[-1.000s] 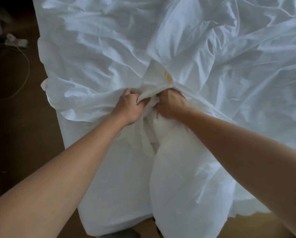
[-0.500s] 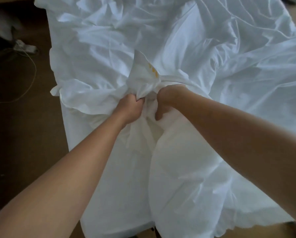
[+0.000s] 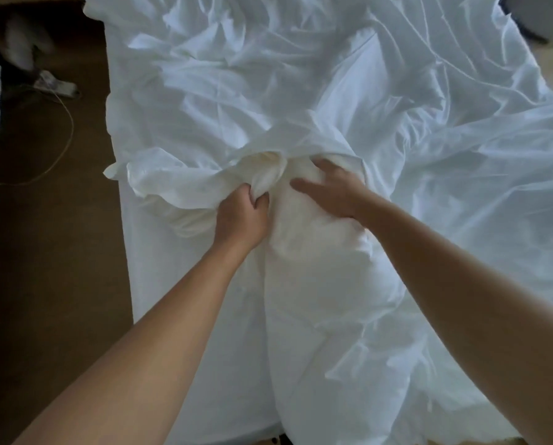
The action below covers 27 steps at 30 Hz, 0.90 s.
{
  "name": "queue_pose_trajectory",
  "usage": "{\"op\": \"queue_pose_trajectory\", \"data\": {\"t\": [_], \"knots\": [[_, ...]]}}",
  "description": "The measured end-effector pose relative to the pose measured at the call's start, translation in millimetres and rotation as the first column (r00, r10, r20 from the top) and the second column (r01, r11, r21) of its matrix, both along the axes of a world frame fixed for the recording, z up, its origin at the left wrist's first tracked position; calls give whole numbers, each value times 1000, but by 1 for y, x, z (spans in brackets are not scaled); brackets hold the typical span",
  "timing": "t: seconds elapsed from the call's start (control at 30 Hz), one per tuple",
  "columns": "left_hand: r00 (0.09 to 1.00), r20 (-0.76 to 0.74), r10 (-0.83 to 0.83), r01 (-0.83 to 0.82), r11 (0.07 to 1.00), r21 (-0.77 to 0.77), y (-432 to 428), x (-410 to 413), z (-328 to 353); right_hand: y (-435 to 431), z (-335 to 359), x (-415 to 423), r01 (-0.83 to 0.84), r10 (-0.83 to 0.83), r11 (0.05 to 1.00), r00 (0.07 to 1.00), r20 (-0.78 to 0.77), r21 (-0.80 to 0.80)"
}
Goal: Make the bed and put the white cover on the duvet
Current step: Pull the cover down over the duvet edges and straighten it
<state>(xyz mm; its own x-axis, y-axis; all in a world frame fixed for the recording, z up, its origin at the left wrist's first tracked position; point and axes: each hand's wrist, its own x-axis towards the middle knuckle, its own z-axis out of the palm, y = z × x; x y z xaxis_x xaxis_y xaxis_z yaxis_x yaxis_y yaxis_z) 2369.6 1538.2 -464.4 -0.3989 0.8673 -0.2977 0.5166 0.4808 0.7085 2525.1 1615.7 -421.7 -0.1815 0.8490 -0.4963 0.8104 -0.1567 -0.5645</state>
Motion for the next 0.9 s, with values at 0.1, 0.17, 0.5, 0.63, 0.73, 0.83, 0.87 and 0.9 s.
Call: {"op": "queue_pose_trajectory", "data": {"t": [0.1,0.17,0.5,0.63,0.73,0.83,0.87,0.9], "knots": [[1000,10,17,-18,993,115,3,4,4,-18,-7,-5,30,-69,952,990,-120,-303],[999,-14,40,-36,970,241,0,2,4,0,-13,-8,144,-150,980,988,-29,-134],[994,-22,106,-100,974,205,-6,-12,3,-16,-17,-26,-465,478,830,878,-35,-307],[999,-10,35,-33,986,166,-17,-12,0,-16,-32,-11,-545,562,827,801,207,-137],[999,6,35,-36,988,152,-20,-11,3,-8,-50,-9,-240,177,953,936,304,187],[999,13,32,-34,987,155,-21,-9,7,-14,-54,-18,-215,-30,924,784,620,317],[1000,10,26,-27,987,156,-21,-7,9,-28,-55,-27,-255,56,933,800,597,255],[1000,5,20,-20,988,152,-20,-4,10,-45,-56,-38,-304,172,937,828,533,170]]}}
